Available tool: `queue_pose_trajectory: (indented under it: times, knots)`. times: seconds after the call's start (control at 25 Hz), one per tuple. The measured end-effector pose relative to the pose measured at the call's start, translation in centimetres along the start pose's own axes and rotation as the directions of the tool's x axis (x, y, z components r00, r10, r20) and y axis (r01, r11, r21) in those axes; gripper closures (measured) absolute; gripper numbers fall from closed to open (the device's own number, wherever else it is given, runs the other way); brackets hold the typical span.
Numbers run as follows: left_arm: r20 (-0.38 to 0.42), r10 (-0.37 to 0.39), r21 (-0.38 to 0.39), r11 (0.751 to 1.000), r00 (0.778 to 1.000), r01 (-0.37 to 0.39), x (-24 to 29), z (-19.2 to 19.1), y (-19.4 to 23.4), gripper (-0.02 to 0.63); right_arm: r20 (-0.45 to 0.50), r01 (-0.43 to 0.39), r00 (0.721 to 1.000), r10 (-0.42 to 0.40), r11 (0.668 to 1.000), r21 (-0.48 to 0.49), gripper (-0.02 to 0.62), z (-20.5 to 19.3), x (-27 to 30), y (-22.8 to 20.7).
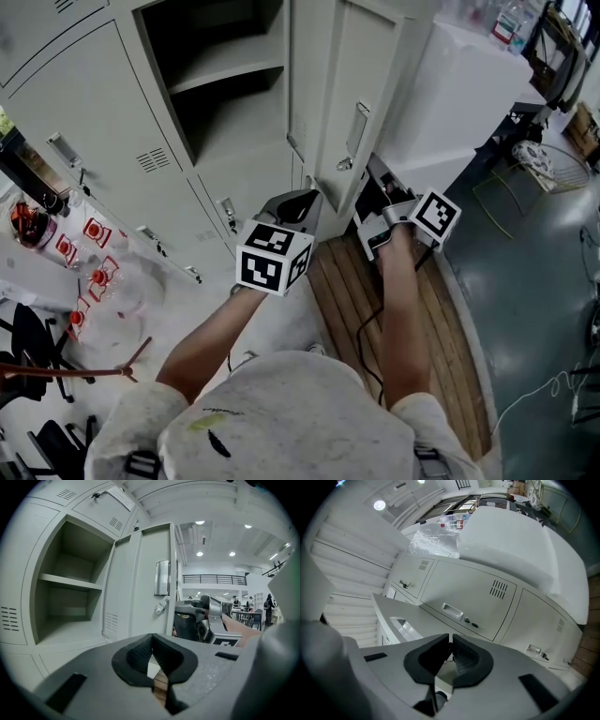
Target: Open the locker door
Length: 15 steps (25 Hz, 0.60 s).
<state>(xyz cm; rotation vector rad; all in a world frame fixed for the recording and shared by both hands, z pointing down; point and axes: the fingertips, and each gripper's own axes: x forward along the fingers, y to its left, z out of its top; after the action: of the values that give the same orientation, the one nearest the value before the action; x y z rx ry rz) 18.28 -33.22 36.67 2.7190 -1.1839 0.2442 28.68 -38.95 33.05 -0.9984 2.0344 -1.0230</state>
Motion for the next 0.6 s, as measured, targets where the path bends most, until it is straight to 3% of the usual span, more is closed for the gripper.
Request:
queue_pose_trajectory:
  times: [0.6]
  knots:
    - [0.009,0.037,-0.004,0.999,0.999,-0.037,2.8,0.5,-0.7,0.598,0.004,-0.005,1.000,0.005,1.000,-0.013,0.572,3.7,0.4,-2.1]
